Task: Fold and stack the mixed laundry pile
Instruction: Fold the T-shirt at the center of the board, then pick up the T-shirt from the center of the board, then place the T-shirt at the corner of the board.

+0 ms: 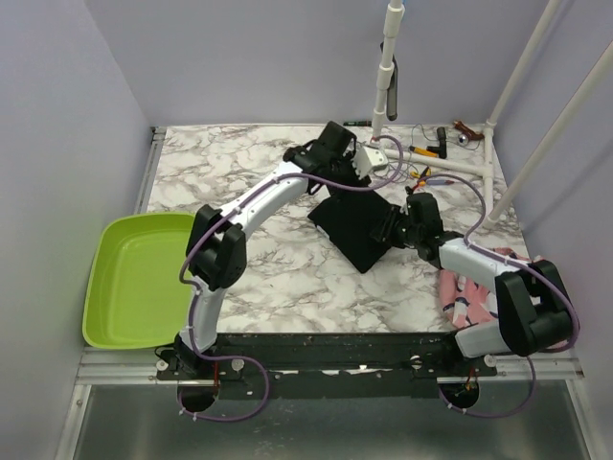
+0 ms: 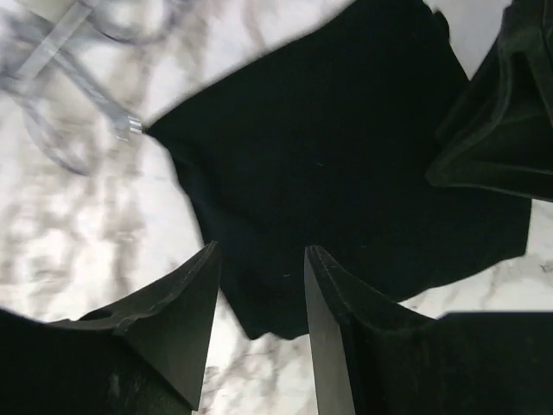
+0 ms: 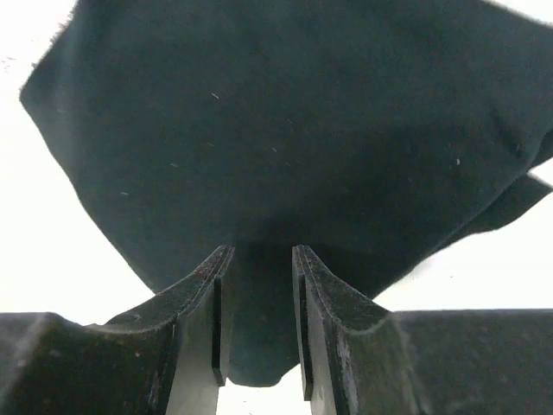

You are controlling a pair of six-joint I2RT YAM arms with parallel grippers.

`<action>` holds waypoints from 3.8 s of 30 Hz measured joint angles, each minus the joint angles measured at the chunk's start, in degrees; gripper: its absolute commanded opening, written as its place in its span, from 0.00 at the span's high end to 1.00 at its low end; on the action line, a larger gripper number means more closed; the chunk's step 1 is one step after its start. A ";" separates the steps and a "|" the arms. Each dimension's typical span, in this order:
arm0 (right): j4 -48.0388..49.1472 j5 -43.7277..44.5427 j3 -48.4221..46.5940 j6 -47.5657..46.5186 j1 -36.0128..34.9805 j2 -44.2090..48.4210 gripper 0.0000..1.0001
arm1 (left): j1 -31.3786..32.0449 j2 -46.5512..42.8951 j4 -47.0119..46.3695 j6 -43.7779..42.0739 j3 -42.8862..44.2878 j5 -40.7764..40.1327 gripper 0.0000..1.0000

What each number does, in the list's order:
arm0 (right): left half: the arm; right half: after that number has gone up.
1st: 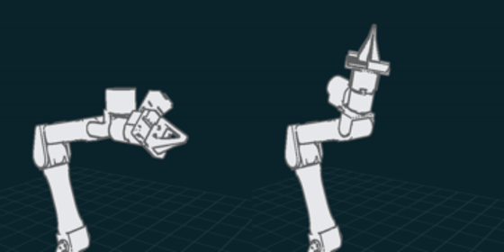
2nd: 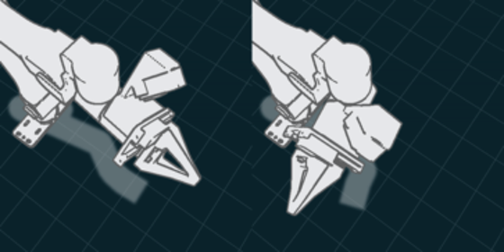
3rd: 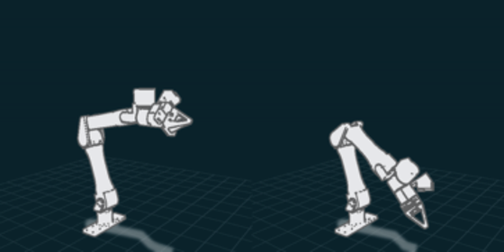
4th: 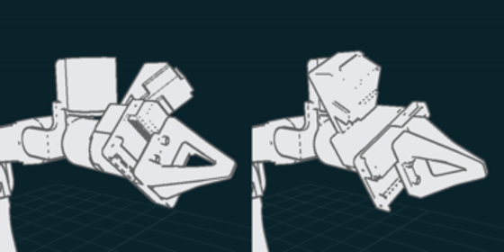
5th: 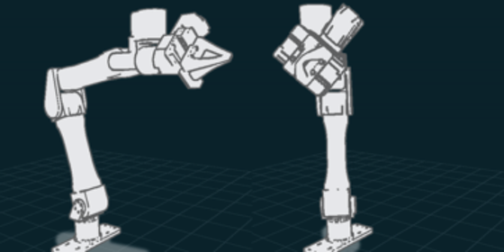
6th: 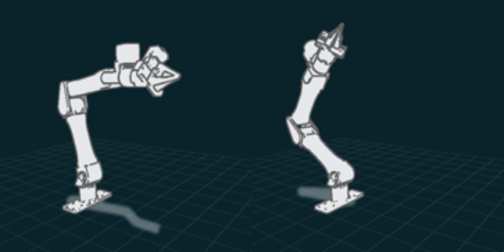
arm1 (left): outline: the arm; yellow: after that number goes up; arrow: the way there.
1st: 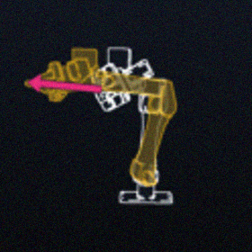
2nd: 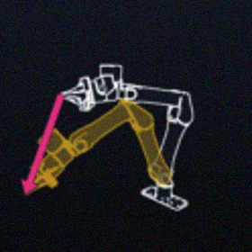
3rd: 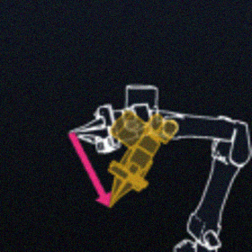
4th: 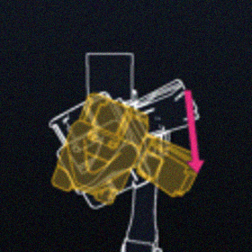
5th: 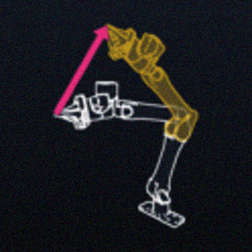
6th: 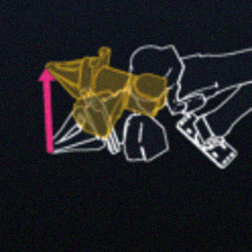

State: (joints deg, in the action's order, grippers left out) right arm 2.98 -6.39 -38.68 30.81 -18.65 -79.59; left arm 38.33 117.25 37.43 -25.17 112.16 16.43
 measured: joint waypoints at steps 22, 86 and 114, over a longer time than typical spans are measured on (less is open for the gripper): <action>-1.62 2.71 6.01 9.88 2.16 9.68 0.00 | -5.75 7.06 6.84 8.66 -5.11 7.61 0.27; -9.14 -13.75 -5.64 -6.47 5.81 -10.99 0.99 | -16.46 -10.93 -28.24 59.43 -53.79 27.85 0.38; -44.68 2.93 -18.43 -38.91 5.84 9.62 0.99 | -18.93 -30.49 -13.70 28.46 -47.01 29.64 0.09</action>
State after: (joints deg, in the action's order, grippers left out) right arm -41.69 -3.46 -57.10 -8.10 -12.82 -69.97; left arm 19.40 86.76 23.73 3.29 65.14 46.06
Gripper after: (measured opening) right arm 0.165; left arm 0.862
